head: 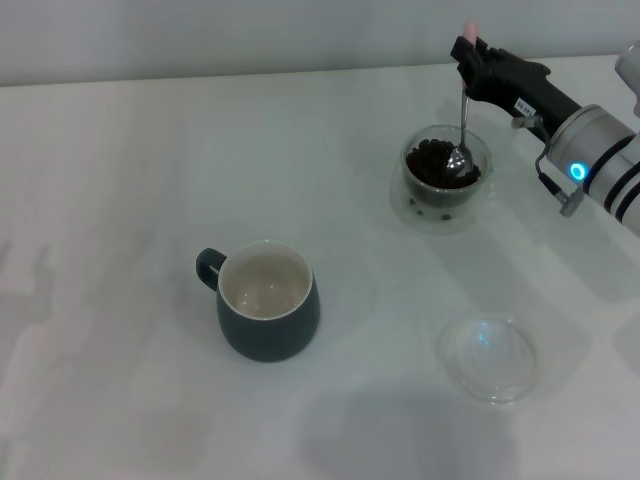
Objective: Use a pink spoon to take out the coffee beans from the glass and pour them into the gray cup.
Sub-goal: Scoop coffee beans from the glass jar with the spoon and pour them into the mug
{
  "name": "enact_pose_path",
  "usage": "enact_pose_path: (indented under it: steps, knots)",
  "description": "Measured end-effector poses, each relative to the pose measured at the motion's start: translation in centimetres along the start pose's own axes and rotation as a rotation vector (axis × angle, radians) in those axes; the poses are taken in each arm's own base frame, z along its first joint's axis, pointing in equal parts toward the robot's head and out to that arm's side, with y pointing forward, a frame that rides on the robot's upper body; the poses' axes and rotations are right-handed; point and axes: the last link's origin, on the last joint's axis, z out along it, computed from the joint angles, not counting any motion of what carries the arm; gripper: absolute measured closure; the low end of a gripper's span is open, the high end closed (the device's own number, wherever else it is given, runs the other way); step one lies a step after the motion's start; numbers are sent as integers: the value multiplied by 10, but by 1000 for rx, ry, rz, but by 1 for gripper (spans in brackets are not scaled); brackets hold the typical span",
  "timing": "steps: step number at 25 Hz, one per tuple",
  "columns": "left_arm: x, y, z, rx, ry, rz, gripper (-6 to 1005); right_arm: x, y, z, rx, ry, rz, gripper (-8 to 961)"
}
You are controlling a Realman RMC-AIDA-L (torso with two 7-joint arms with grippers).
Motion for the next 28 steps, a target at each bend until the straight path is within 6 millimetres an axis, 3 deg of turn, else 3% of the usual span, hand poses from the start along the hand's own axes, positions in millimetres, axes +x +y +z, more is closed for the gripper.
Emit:
enact_pose_path:
  steps: [19, 28]
  knots:
    - [1, -1, 5, -8, 7, 12, 556, 11, -14, 2, 119, 70, 456, 781]
    - [1, -1, 5, -8, 7, 11, 556, 2, -25, 1, 143, 56, 513, 778]
